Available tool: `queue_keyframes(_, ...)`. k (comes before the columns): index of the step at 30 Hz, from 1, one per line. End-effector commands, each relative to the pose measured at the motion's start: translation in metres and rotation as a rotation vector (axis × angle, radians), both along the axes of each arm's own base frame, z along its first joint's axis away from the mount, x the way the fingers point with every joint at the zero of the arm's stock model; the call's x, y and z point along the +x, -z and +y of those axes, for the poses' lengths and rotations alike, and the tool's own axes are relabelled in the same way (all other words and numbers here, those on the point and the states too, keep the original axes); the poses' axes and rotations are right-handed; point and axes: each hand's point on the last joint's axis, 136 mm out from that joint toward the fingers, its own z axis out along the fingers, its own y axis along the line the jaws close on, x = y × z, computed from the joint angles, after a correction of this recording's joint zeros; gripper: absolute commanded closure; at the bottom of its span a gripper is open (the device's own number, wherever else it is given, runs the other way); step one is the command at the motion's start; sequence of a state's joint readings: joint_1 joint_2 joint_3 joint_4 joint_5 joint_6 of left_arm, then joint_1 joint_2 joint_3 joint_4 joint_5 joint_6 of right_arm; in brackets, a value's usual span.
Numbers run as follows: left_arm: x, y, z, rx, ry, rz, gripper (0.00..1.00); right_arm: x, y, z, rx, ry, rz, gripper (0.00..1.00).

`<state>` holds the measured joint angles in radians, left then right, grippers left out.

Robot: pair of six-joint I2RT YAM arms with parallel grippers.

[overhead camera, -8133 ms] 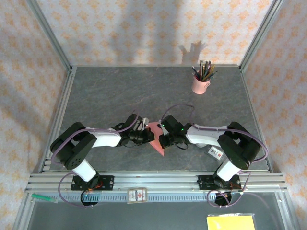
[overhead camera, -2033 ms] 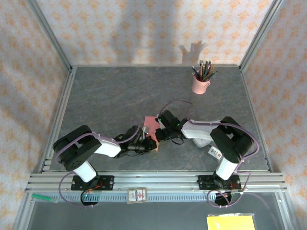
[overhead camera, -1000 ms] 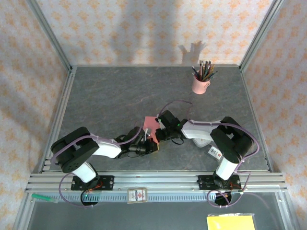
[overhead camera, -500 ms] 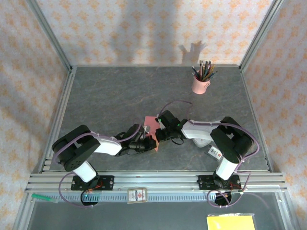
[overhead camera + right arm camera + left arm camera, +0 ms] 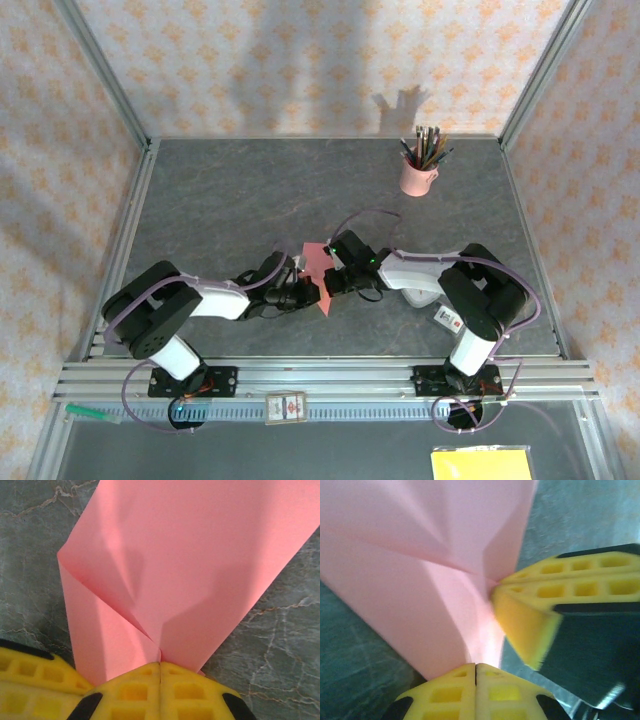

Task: Fold a paper plane with a square sheet of paper (pick it up from the middle)
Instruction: Third fold the triangle at the center of the table.

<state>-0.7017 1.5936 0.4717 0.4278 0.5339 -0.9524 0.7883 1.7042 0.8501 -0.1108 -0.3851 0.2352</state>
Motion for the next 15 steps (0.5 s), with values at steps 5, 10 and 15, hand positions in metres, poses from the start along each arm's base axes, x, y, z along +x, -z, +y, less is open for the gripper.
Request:
queue_keyframes(5, 0.007, -0.011, -0.002, 0.008, 0.009, -0.034, 1.0, -0.012, 0.028, -0.035, -0.148, 0.034, 0.042, 1.0)
queue_keyframes(10, 0.014, -0.023, 0.001, -0.003, -0.011, -0.058, 1.0, -0.011, 0.027, -0.035, -0.148, 0.033, 0.04, 1.0)
queue_keyframes(15, 0.016, -0.006, 0.009, 0.035, -0.02, -0.042, 1.0, -0.011, 0.027, -0.035, -0.146, 0.031, 0.038, 1.0)
